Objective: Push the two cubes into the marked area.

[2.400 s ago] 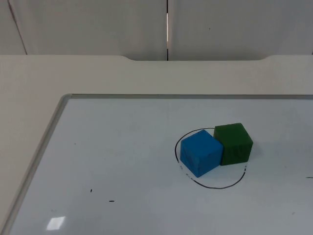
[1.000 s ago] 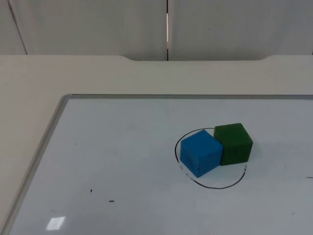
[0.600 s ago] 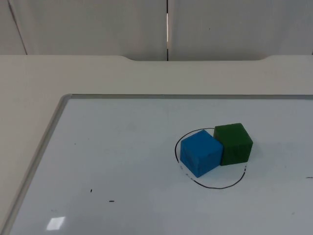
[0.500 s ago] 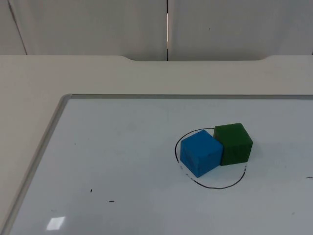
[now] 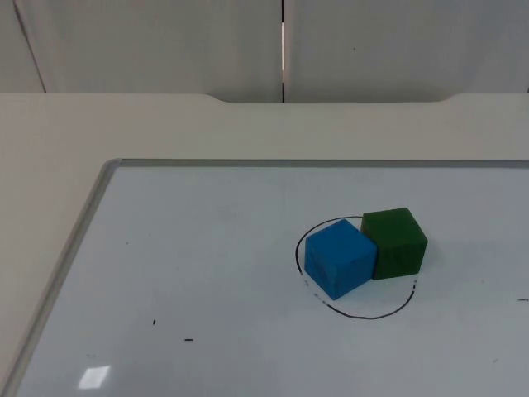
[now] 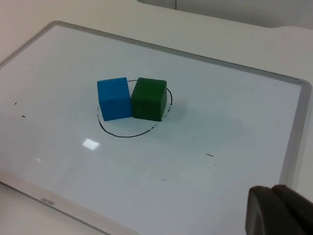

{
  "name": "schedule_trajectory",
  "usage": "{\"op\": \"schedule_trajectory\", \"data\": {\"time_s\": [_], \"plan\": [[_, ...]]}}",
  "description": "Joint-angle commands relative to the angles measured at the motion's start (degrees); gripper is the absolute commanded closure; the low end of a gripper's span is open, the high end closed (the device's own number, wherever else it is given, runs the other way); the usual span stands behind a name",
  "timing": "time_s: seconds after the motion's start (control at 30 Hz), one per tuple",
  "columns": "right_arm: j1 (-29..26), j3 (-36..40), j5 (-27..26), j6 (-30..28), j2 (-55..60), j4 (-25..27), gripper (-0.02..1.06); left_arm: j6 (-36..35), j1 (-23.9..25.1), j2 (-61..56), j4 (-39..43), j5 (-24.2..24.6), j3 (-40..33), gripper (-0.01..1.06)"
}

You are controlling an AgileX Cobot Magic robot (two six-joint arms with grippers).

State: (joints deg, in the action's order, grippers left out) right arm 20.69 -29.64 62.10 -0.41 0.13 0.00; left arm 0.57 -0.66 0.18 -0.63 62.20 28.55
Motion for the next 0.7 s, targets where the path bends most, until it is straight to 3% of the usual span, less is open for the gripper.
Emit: {"op": "schedule_trajectory", "data": {"time_s": [0.0, 0.23, 0.37, 0.43, 0.47, 0.53, 0.63, 0.67], "plan": [[-0.07, 0.14, -0.22, -0.10, -0.13, 0.00, 1.04, -0.23, 0.17, -0.18, 0.12, -0.61, -0.24, 1.05], [-0.07, 0.12, -0.22, -0.10, -0.13, 0.00, 1.03, -0.23, 0.17, -0.18, 0.12, -0.61, -0.24, 1.05], [-0.07, 0.12, -0.22, -0.10, -0.13, 0.00, 0.86, -0.25, 0.17, -0.18, 0.12, -0.61, -0.24, 1.00], [-0.07, 0.12, -0.22, -0.10, -0.13, 0.00, 0.70, -0.25, 0.17, -0.18, 0.12, -0.61, -0.24, 0.87], [-0.07, 0.12, -0.22, -0.10, -0.13, 0.00, 0.70, -0.25, 0.17, -0.18, 0.12, -0.61, -0.24, 0.87], [-0.07, 0.12, -0.22, -0.10, -0.13, 0.00, 0.55, -0.25, 0.17, -0.18, 0.12, -0.61, -0.24, 0.70], [-0.07, 0.12, -0.22, -0.10, -0.13, 0.00, 0.36, -0.25, 0.17, -0.18, 0.12, -0.61, -0.24, 0.35], [-0.07, 0.12, -0.22, -0.10, -0.13, 0.00, 0.36, -0.25, 0.17, -0.18, 0.12, -0.61, -0.24, 0.35]]}}
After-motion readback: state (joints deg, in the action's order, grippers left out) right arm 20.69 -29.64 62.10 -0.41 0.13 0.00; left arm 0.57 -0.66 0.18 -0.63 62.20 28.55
